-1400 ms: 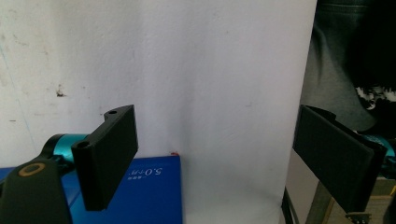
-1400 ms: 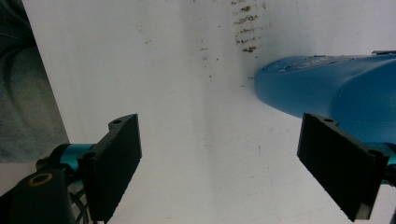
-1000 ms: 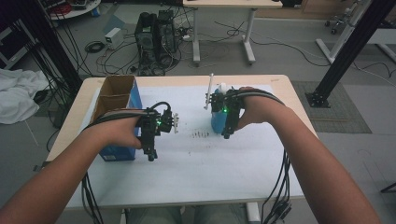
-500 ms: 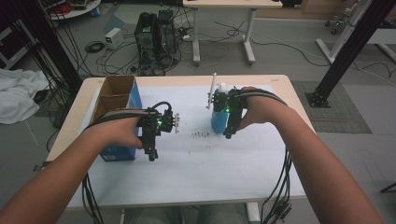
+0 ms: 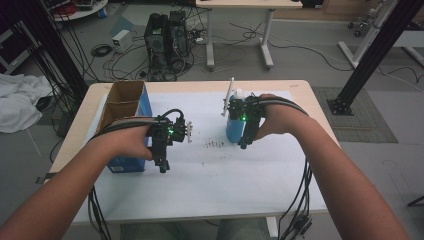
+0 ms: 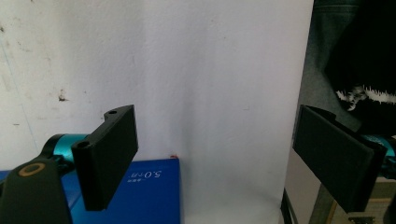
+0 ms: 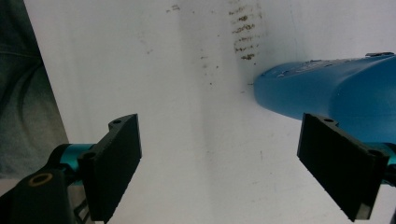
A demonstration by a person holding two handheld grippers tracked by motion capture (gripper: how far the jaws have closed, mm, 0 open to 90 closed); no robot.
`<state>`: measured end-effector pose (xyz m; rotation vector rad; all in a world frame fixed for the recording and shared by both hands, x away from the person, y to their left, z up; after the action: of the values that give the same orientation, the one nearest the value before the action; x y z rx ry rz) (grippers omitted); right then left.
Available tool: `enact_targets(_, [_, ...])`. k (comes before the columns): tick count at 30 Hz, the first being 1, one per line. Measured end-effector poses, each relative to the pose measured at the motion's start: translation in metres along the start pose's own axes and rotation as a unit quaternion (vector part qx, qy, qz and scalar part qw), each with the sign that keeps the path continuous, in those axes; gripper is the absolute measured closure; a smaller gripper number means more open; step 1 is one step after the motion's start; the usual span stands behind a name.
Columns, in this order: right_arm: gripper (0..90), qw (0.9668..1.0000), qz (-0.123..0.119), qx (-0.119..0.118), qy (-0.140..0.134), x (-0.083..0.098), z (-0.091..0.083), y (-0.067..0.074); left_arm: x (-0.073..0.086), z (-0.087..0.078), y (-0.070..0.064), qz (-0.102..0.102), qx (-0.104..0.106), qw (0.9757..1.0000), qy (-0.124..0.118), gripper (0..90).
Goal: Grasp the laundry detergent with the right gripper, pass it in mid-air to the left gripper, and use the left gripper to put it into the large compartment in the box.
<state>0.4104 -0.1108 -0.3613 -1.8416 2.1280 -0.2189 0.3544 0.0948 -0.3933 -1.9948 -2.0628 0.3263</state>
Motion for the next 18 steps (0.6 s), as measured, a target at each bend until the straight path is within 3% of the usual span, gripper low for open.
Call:
enact_targets(2, [12.8, 1.0, 0.005, 0.003, -0.006, 0.0, 0.0, 0.0, 0.0, 0.001, -0.001, -0.001, 0.002, 1.0, 0.0, 13.9])
enact_targets(4, [12.8, 0.9991, 0.038, -0.001, -0.019, 0.001, -0.002, 0.002, 0.002, 0.001, -0.002, 0.001, -0.001, 1.0, 0.003, 13.9])
enact_targets(6, [12.8, 0.9986, 0.045, -0.001, -0.027, 0.001, -0.003, 0.002, 0.002, 0.001, -0.003, 0.0, 0.002, 1.0, 0.002, 14.0])
enact_targets(8, [12.8, 0.997, 0.059, -0.007, -0.049, 0.0, -0.003, 0.004, 0.003, 0.0, -0.003, 0.001, -0.002, 1.0, 0.004, 13.9])
enact_targets(9, [12.8, 0.9958, 0.065, -0.014, -0.063, -0.001, -0.004, 0.005, 0.003, 0.002, -0.006, -0.005, 0.006, 1.0, -0.002, 13.9])
enact_targets(11, [12.8, 0.9908, 0.087, -0.029, -0.099, -0.004, -0.009, 0.009, 0.005, 0.001, -0.005, 0.006, 0.0, 1.0, 0.008, 14.0])
enact_targets(12, [12.8, 0.9885, 0.095, -0.031, -0.114, -0.005, -0.01, 0.009, 0.004, 0.003, -0.007, -0.005, 0.0, 1.0, -0.002, 13.9])
enact_targets(13, [12.8, 0.9861, 0.103, -0.031, -0.127, -0.007, -0.011, 0.009, 0.004, 0.002, -0.007, 0.001, -0.002, 1.0, 0.0, 13.9])
enact_targets(18, [12.8, 0.97, 0.149, -0.042, -0.187, -0.015, -0.016, 0.011, 0.006, 0.002, -0.008, -0.001, -0.003, 1.0, 0.002, 13.9])
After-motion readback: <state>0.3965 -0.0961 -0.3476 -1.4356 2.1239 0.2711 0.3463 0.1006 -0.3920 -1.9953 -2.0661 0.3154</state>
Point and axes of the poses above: each handheld gripper's, and its own axes: z roughly forward along the jaws, x roughly out of its underside, y roughly to its left, the point moved 10 cm from there along z, roughly forward along the jaws, and after that the axes turned 14 degrees about x, right-handed, at the moved point
